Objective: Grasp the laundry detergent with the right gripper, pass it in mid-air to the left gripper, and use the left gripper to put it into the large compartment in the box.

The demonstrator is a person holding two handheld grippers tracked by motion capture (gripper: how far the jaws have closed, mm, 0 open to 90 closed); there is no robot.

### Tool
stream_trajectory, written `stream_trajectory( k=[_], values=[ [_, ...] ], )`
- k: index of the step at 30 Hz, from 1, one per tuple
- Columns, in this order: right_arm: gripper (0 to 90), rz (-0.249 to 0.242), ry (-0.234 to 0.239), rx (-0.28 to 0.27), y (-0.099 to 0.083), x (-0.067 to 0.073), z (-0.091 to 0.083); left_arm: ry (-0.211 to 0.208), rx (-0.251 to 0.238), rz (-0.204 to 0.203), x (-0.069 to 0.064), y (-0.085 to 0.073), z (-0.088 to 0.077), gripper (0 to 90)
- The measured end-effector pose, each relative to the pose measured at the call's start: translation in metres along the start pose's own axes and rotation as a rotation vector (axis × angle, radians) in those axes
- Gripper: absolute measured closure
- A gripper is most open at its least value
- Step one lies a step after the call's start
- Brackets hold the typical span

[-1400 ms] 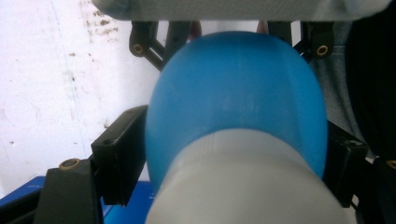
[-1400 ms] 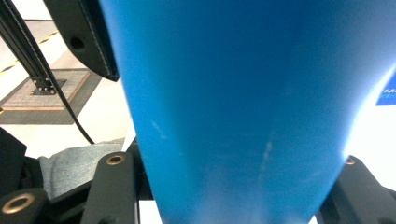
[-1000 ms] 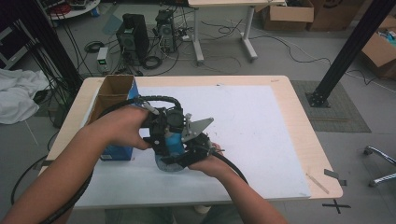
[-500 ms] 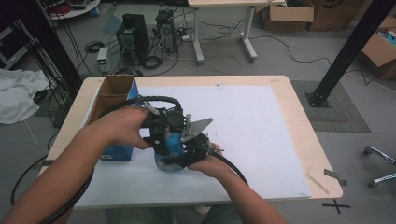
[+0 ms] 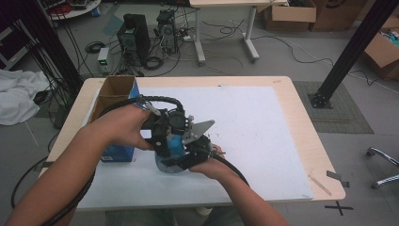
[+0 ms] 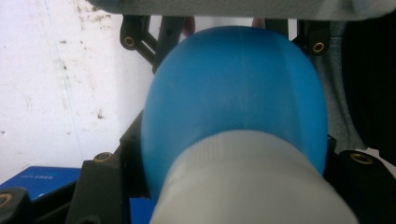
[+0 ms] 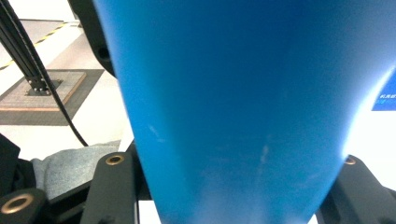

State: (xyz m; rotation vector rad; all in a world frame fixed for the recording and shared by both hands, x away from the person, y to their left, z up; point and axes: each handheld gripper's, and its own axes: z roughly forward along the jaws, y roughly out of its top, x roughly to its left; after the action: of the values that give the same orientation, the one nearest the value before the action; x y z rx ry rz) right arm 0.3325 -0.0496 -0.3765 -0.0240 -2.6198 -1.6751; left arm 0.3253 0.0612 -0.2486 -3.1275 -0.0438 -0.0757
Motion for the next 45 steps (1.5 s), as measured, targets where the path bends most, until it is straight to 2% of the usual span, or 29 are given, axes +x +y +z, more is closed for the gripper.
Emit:
stream_trajectory(
  k=[5,14,17,19,21,24,27,30,32,37,39,41,42,43,45],
  values=[
    [43.1,-0.006,-0.024,-0.026,0.000,0.000,-0.001,0.013,0.003,0.002,0.000,0.001,-0.003,39.0],
    [41.9,0.005,-0.006,-0.067,0.001,-0.002,-0.005,0.015,0.016,0.003,-0.002,0.003,-0.006,38.9],
    [38.4,0.006,0.005,-0.080,0.001,-0.002,-0.009,0.011,0.023,0.001,-0.002,0.003,-0.005,38.8],
    [32.1,0.011,-0.008,-0.067,0.001,-0.003,-0.011,0.012,0.023,-0.002,-0.001,0.003,-0.006,38.8],
    [30.7,0.017,-0.002,-0.063,0.000,-0.003,-0.013,0.012,0.020,-0.006,-0.001,0.002,-0.007,38.8],
    [25.7,0.003,-0.001,-0.045,0.000,-0.002,-0.016,0.010,0.019,-0.014,0.001,0.002,-0.010,38.8],
    [24.4,-0.009,-0.004,-0.033,0.002,-0.001,-0.022,0.007,0.020,-0.022,0.002,0.001,-0.012,38.8],
    [22.1,-0.018,0.001,-0.031,0.006,-0.001,-0.030,-0.007,0.022,-0.043,0.005,0.000,-0.016,38.7],
    [17.4,-0.018,0.004,-0.021,0.008,-0.002,-0.035,-0.018,0.024,-0.053,0.007,-0.001,-0.019,38.7],
    [13.3,-0.008,0.004,0.042,0.012,-0.004,-0.049,-0.025,0.037,-0.099,0.014,-0.007,-0.030,38.7],
    [10.9,-0.010,0.001,0.062,0.015,-0.006,-0.059,-0.034,0.042,-0.126,0.019,-0.011,-0.036,38.7],
    [7.2,-0.006,0.002,0.094,0.018,-0.008,-0.065,-0.061,0.051,-0.176,0.024,-0.015,-0.040,38.6],
    [5.0,-0.002,-0.003,0.121,0.021,-0.010,-0.069,-0.081,0.040,-0.204,0.029,-0.018,-0.046,38.6],
    [2.9,0.002,-0.012,0.163,0.024,-0.013,-0.075,-0.087,0.032,-0.223,0.030,-0.020,-0.048,38.6],
    [2.8,-0.002,-0.023,0.205,0.028,-0.015,-0.082,-0.094,0.022,-0.259,0.035,-0.024,-0.057,38.6]
  ],
)
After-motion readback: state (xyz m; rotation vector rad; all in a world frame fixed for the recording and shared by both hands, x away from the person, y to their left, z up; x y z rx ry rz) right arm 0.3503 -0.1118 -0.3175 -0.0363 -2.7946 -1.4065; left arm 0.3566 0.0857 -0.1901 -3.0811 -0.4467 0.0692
